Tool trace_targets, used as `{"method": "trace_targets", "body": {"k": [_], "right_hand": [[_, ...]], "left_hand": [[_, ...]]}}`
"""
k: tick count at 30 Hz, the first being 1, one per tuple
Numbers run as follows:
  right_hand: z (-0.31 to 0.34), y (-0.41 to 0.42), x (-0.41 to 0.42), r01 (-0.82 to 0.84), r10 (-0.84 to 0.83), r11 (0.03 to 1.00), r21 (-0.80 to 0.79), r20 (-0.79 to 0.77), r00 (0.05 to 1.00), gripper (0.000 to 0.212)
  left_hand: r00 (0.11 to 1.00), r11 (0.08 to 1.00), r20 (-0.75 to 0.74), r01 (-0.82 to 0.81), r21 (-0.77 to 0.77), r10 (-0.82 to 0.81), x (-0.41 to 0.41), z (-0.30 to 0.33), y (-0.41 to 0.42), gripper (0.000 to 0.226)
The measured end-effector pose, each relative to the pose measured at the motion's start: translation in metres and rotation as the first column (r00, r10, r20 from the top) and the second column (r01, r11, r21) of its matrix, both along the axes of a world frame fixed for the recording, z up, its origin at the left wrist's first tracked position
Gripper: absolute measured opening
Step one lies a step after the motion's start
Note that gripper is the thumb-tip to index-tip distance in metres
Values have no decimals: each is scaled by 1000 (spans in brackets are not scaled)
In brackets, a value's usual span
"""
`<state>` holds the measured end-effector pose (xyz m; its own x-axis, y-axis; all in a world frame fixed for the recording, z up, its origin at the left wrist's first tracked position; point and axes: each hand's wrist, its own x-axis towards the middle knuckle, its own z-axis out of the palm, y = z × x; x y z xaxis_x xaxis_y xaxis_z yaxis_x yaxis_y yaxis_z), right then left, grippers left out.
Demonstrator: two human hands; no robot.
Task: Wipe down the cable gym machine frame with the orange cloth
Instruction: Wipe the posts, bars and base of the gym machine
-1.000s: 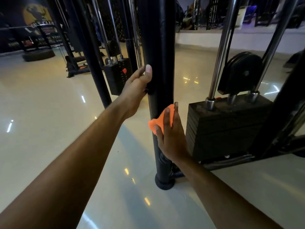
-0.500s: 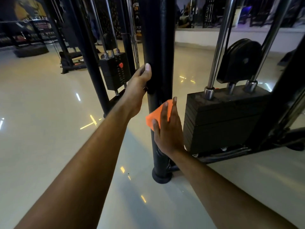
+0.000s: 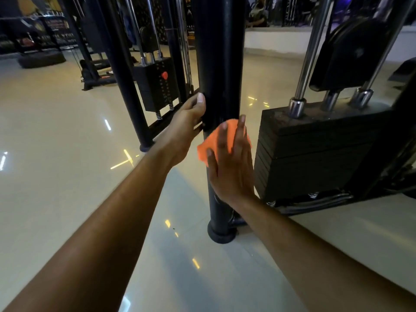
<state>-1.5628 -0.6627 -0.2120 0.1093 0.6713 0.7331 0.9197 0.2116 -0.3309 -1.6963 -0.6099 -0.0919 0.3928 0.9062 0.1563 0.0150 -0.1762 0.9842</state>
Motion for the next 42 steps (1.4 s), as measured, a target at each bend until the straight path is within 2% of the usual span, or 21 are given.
{"method": "trace_targets", "body": {"k": [3, 8, 12, 15, 22, 25, 28, 30, 34, 37, 41, 42], "right_hand": [[15, 14, 6, -10, 5, 996, 86, 52, 999, 75], [-37, 1, 21, -41, 35, 998, 44, 132, 991, 76], [-6, 4, 12, -61, 55, 993, 97, 69, 996, 75], [15, 1, 13, -70, 62, 992, 108, 76, 995, 75], [-45, -10, 9, -80, 80, 997, 23, -5, 997, 77], [-21, -4, 6, -100, 103, 993, 69, -35, 994, 75], [-7, 9, 6, -90, 97, 986, 144, -43, 994, 73], [-36, 8, 5, -91, 98, 988, 127, -46, 994, 75], [-122, -7, 13, -134, 134, 991, -32, 9, 991, 81], [-116, -2, 17, -145, 145, 989, -19, -3, 989, 78], [-81, 12, 4, -105, 113, 991, 84, -100, 989, 79], [-82, 12, 2, -93, 104, 991, 95, -111, 988, 78]], "left_hand": [[1000, 999, -4, 11, -30, -11, -5, -14, 6, 56], [998, 1000, 53, -19, 15, 18, 1, -16, 6, 45], [996, 999, 84, -25, 40, 21, 8, -17, 2, 40], [987, 997, 140, -70, -20, 72, 13, -16, -1, 37], [996, 997, 82, -35, 68, 29, 7, -25, -1, 46], [997, 995, 72, -12, 103, 5, 8, -34, 1, 48], [1000, 993, 20, 4, 115, -6, 4, -47, 7, 40], [1000, 990, -20, 3, 142, -1, 2, -60, 10, 48], [1000, 993, -18, 19, 118, -17, -1, -84, 2, 60], [1000, 995, 0, 27, 98, -27, -1, -90, -1, 77], [998, 992, -21, 60, 115, -58, -2, -94, 1, 49], [998, 992, -15, 56, 117, -54, -1, -97, 3, 51]]}}
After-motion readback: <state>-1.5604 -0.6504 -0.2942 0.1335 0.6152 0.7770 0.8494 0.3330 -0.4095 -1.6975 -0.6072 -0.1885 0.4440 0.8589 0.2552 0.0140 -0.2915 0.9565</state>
